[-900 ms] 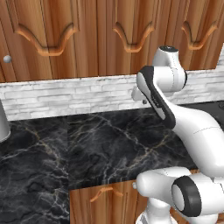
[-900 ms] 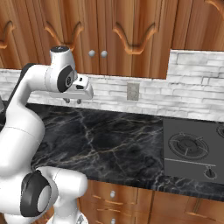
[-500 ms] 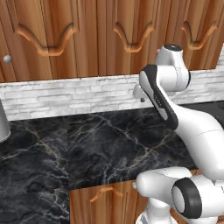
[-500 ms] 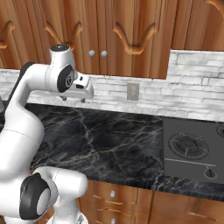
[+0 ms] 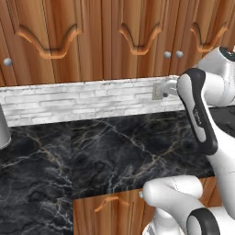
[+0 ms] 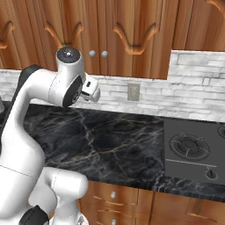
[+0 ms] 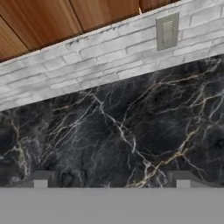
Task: Move the condiment bottle and syrup bottle from the cabinet to the dining counter.
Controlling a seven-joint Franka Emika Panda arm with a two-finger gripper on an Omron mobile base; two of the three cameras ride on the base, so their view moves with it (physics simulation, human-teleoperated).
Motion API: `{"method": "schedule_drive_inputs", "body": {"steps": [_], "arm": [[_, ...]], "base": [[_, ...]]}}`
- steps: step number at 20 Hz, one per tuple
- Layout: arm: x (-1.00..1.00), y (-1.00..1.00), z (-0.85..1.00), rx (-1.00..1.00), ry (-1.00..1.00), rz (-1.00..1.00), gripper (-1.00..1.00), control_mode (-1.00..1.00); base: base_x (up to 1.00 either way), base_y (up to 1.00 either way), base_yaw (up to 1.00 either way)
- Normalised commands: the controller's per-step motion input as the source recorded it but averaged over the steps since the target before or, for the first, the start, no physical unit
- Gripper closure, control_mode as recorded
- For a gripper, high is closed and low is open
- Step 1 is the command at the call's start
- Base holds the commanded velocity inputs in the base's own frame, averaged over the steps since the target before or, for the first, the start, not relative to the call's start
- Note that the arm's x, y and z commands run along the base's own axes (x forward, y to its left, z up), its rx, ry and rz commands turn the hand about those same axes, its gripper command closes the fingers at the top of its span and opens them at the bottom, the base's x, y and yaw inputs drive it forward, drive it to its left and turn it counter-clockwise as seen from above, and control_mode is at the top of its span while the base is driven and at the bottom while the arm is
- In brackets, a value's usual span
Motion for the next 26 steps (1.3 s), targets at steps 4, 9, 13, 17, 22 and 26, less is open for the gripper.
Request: {"method": "schedule_drive_inputs", "body": {"steps": [4, 9, 13, 17, 22, 26], "arm": [[-0.41, -0.62, 0.55, 0.25, -0.13, -0.14, -1.0, -1.0], [-0.5, -0.57, 0.42, 0.23, -0.2, -0.12, -1.0, -1.0], [-0.36, -0.41, 0.39, 0.18, -0.23, -0.11, -1.0, -1.0], [-0.1, -0.09, 0.27, 0.01, -0.24, -0.1, -1.0, -1.0], [0.0, 0.0, 0.24, 0.0, -0.2, -0.05, -1.0, -1.0], [0.0, 0.0, 0.29, 0.0, -0.12, -0.04, -1.0, -1.0]], "base": [[0.0, 0.0, 0.0], [0.0, 0.0, 0.0], [0.0, 0.0, 0.0], [0.0, 0.0, 0.0], [0.0, 0.0, 0.0], [0.0, 0.0, 0.0]]}}
